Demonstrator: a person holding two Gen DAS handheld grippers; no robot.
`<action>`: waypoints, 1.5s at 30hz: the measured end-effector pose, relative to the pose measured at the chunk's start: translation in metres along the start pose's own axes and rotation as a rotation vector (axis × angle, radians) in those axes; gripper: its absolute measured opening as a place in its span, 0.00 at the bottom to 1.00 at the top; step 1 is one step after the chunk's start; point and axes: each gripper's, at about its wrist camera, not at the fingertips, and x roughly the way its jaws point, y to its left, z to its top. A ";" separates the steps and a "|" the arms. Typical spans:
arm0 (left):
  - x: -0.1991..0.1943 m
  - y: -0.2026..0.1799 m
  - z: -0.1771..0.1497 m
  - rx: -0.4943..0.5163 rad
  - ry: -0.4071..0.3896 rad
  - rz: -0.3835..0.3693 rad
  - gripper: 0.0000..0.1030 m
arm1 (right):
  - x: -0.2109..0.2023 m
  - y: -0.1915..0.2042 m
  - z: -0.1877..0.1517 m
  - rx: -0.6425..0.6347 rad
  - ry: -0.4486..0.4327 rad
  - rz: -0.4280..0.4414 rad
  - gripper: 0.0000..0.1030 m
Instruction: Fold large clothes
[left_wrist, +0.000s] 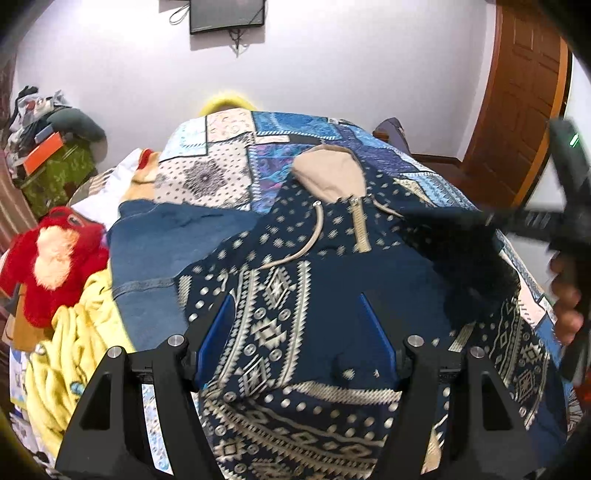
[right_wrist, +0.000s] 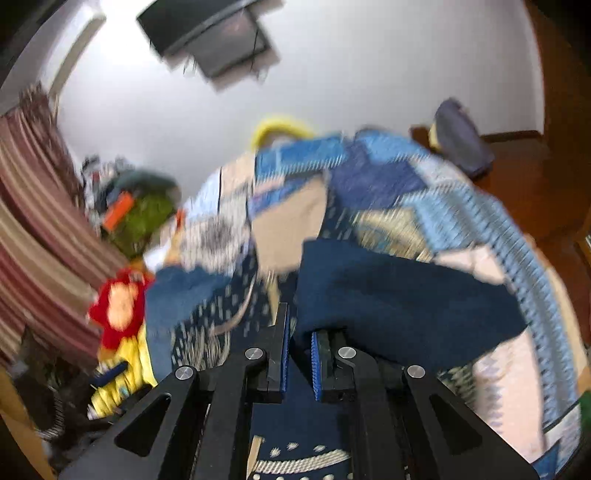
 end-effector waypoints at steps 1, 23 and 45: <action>-0.001 0.003 -0.003 -0.003 0.003 0.001 0.66 | 0.010 0.004 -0.009 -0.007 0.034 -0.002 0.07; 0.016 -0.089 0.004 0.190 0.058 -0.071 0.66 | -0.044 -0.044 -0.097 -0.200 0.166 -0.130 0.07; 0.177 -0.328 0.050 0.469 0.290 -0.246 0.69 | -0.114 -0.216 -0.090 -0.002 0.004 -0.356 0.07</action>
